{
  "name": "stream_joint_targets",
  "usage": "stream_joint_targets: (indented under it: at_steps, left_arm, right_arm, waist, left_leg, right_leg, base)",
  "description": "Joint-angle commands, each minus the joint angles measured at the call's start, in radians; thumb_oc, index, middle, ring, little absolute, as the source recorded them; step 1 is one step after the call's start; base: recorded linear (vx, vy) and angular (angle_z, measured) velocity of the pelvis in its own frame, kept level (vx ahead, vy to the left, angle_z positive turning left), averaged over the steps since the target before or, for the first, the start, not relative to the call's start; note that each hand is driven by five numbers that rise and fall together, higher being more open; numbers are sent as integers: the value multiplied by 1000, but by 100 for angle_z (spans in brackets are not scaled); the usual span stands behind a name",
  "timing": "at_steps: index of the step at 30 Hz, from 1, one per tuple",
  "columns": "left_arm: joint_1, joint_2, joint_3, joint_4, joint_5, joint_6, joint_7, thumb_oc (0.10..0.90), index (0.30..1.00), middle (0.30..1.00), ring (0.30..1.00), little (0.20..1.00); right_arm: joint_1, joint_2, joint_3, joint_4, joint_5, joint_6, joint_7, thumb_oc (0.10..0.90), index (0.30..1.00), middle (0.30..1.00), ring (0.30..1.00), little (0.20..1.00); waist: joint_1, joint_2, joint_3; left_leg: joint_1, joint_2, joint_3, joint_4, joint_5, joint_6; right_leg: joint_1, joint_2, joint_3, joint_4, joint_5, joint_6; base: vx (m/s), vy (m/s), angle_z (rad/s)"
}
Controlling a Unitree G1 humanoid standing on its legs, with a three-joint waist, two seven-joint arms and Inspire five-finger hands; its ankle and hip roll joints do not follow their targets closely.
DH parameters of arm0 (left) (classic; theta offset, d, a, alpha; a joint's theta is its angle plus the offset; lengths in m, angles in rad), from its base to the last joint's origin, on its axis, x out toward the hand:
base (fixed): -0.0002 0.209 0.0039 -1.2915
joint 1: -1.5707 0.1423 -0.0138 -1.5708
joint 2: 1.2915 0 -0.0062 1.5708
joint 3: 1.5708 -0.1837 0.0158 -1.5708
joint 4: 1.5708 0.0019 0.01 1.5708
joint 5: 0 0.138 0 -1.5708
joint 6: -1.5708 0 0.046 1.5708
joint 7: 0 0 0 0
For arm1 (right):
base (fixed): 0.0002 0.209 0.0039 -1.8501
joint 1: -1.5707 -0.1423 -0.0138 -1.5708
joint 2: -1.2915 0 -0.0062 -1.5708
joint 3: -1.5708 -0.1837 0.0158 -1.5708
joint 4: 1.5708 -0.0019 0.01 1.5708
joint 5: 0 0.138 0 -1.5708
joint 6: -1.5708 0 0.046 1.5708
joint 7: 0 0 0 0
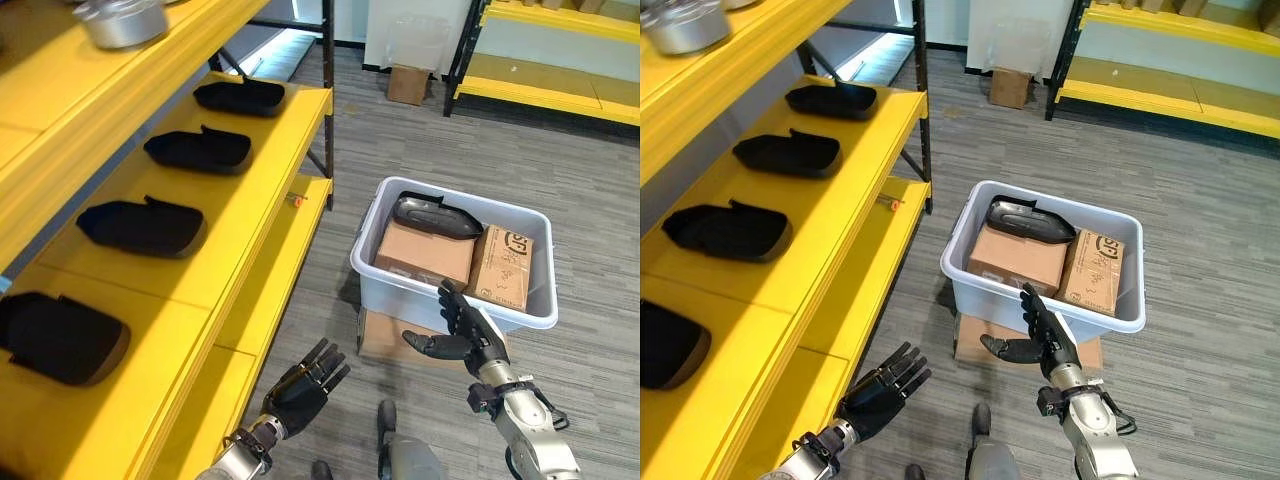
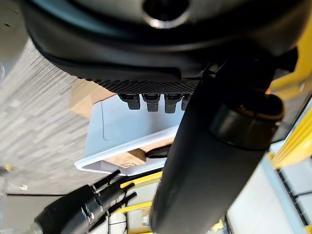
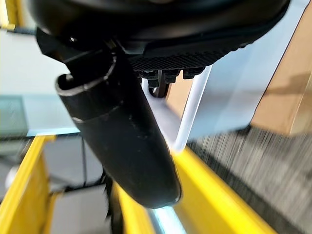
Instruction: Move parts from the plastic box to the shelf.
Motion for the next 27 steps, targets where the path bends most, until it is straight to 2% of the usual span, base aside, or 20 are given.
stream_joint_targets:
  at_steps: [1, 5, 6, 10, 12, 14, 16, 17, 18, 19, 20, 22, 24, 25, 27]
  left_arm:
    - [-40, -58, 27, -149, -53, -20, -10, 900, 1000, 1000, 1000, 1000]
    - [-45, -61, 25, -175, -50, -48, 22, 900, 1000, 1000, 1000, 1000]
    - [-47, -60, 24, -183, -49, -50, 21, 900, 1000, 1000, 1000, 1000]
    - [-74, -49, 13, -219, -54, -66, 20, 900, 1000, 1000, 1000, 1000]
    - [-122, -41, -2, -254, -67, -71, 34, 900, 1000, 1000, 1000, 1000]
    - [-134, -46, 2, -251, -83, -80, 67, 900, 1000, 1000, 1000, 1000]
    - [-142, -56, 14, -230, -91, -83, 71, 900, 1000, 1000, 1000, 1000]
    - [-141, -63, 14, -226, -88, -85, 75, 900, 1000, 1000, 1000, 1000]
    - [-137, -70, 21, -225, -98, -80, 93, 900, 1000, 1000, 1000, 1000]
    - [-135, -68, 21, -224, -102, -80, 95, 900, 1000, 1000, 1000, 1000]
    - [-128, -75, 24, -225, -101, -84, 99, 900, 1000, 1000, 1000, 1000]
    - [-115, -70, 28, -234, -116, -88, 100, 900, 1000, 1000, 1000, 1000]
    - [-102, -63, 22, -238, -134, -98, 90, 900, 1000, 1000, 1000, 1000]
    - [-96, -60, 22, -234, -142, -97, 87, 900, 1000, 1000, 1000, 1000]
    - [-78, -52, 25, -220, -142, -88, 65, 900, 1000, 1000, 1000, 1000]
  right_arm:
    - [-47, -60, -79, -79, -29, -47, -148, 900, 1000, 1000, 1000, 1000]
    - [-47, -60, -106, -100, -84, -47, -154, 900, 1000, 1000, 1000, 1000]
    - [-45, -61, -106, -109, -100, -43, -158, 900, 1000, 1000, 1000, 1000]
    - [-53, -76, -108, -131, -157, -37, -177, 900, 1000, 1000, 1000, 1000]
    - [-78, -99, -107, -133, -206, -52, -162, 900, 1000, 1000, 1000, 1000]
    - [-79, -101, -98, -137, -206, -44, -143, 900, 1000, 1000, 1000, 1000]
    - [-66, -95, -87, -132, -197, -49, -128, 900, 1000, 1000, 1000, 1000]
    - [-60, -92, -86, -126, -199, -56, -120, 900, 1000, 1000, 1000, 1000]
    - [-43, -87, -85, -121, -199, -70, -112, 900, 1000, 1000, 1000, 1000]
    - [-39, -85, -85, -120, -198, -73, -109, 900, 1000, 1000, 1000, 1000]
    - [-31, -84, -81, -120, -197, -77, -99, 900, 1000, 1000, 1000, 1000]
    - [-30, -86, -70, -139, -206, -65, -102, 900, 1000, 1000, 1000, 1000]
    - [-27, -97, -58, -161, -214, -47, -111, 900, 1000, 1000, 1000, 1000]
    - [-29, -103, -50, -161, -211, -44, -120, 900, 1000, 1000, 1000, 1000]
    - [-33, -113, -37, -157, -200, -39, -132, 900, 1000, 1000, 1000, 1000]
  waist:
    - [-49, -3, -43]
    - [-73, 17, -44]
    - [-76, 30, -44]
    - [-89, 50, -44]
    - [-108, 76, -38]
    - [-116, 84, -47]
    - [-114, 79, -60]
    - [-112, 77, -61]
    - [-99, 68, -54]
    - [-96, 66, -52]
    - [-89, 60, -44]
    - [-86, 52, -33]
    - [-89, 49, -29]
    - [-80, 48, -27]
    - [-54, 41, -26]
  left_leg:
    - [152, 175, 95, -110, 77, -73]
    - [154, 192, 147, -105, 101, -90]
    - [164, 197, 150, -103, 91, -96]
    - [164, 216, 187, -61, 111, -106]
    - [160, 240, 196, 78, 132, -120]
    - [166, 251, 209, 184, 170, -140]
    - [131, 282, 189, 369, 261, -183]
    - [113, 272, 181, 392, 261, -181]
    - [21, 251, 148, 476, 266, -174]
    - [-5, 248, 139, 492, 261, -170]
    - [-53, 230, 124, 479, 224, -145]
    - [-95, 233, 135, 369, 202, -114]
    - [-111, 242, 145, 203, 248, -116]
    - [-133, 245, 144, 114, 307, -112]
    - [-165, 267, 91, 9, 374, -136]
  right_leg:
    - [7, -5, 17, 10, -40, 95]
    - [-6, -11, 5, 7, -39, 90]
    - [0, -11, 1, 11, -55, 100]
    - [-31, -9, -31, 80, -93, 81]
    - [-80, 6, -46, 191, -169, 36]
    - [-73, 24, -63, 195, -200, 2]
    - [-26, 58, -82, 143, -213, -44]
    - [-9, 64, -78, 127, -213, -48]
    - [39, 74, -47, 71, -200, -54]
    - [50, 76, -40, 58, -194, -54]
    - [68, 75, -9, 33, -177, -44]
    - [88, 64, 29, 15, -161, -25]
    - [131, 50, 48, -27, -149, -4]
    - [142, 48, 49, -40, -132, -2]
    - [184, 41, 61, -68, -132, 14]
  base:
    - [41, -15, -9]
    - [76, -19, -18]
    - [125, -17, -23]
    - [169, -175, -32]
    - [265, -451, -87]
    - [194, -343, -44]
    - [199, -378, -43]
    - [265, -371, -14]
    - [200, -215, -11]
    - [217, -184, -10]
    - [127, -16, -29]
    - [123, 93, -41]
    - [107, 180, -1]
    - [95, 164, 36]
    - [125, 98, 7]
